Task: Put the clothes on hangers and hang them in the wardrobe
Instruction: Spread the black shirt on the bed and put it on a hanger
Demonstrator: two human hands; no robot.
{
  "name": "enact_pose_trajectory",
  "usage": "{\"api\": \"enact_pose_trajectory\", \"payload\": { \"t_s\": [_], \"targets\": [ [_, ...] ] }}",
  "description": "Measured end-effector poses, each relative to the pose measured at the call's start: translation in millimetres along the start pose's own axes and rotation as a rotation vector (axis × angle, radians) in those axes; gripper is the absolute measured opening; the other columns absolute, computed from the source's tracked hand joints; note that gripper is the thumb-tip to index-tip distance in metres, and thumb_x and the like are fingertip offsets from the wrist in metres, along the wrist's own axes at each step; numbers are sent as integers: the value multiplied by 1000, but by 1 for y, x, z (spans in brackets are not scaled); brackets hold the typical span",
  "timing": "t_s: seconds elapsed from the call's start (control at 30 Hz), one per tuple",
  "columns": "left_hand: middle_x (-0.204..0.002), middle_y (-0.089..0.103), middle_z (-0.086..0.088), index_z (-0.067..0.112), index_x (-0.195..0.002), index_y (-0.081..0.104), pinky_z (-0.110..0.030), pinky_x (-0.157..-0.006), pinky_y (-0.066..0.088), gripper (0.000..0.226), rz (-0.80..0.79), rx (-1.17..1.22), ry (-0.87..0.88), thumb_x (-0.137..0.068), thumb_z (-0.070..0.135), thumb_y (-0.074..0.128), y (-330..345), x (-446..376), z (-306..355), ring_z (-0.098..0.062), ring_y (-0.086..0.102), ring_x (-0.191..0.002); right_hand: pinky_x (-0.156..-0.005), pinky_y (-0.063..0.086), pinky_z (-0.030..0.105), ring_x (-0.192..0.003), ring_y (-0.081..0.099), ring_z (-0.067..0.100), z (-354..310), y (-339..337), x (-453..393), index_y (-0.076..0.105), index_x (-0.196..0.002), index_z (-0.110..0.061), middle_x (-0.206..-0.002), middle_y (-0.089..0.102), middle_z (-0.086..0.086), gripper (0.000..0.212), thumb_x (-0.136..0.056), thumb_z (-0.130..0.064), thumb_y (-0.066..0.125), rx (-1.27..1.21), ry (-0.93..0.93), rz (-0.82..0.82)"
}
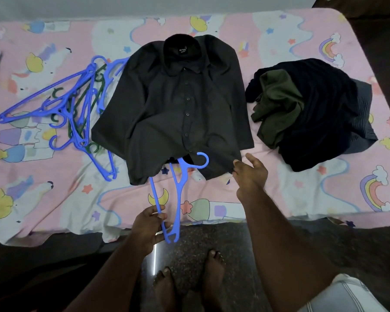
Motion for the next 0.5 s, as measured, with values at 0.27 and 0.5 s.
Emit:
{"api": "enact_pose_trajectory", "payload": {
  "t_s": [0.27, 0.5],
  "targets": [
    [-90, 61, -14, 10, -118, 64, -37, -59, 60, 24, 2, 14, 39, -101, -1, 51, -8, 2, -1, -27, 63, -72, -118, 29, 47, -142, 30, 50, 5, -8, 14, 31, -143, 17, -149, 37, 33, 50, -105, -13, 18, -248, 64, 18],
    [-93, 62, -14, 12, -114, 65, -36, -59, 58, 23, 30, 20, 42, -101, 0, 51, -20, 2, 3, -27, 63, -72, -95, 48, 38, -97, 63, 39, -31, 15, 24, 54, -119, 12, -117, 56, 29, 26, -102, 5, 36, -266, -58, -30]
  ]
}}
Point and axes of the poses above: each hand's wrist, its own x-axis away from the middle knuckle, its own y-axis out of the palm, z = x × y, the point moved 10 cm from there along -x, towards the middle knuckle
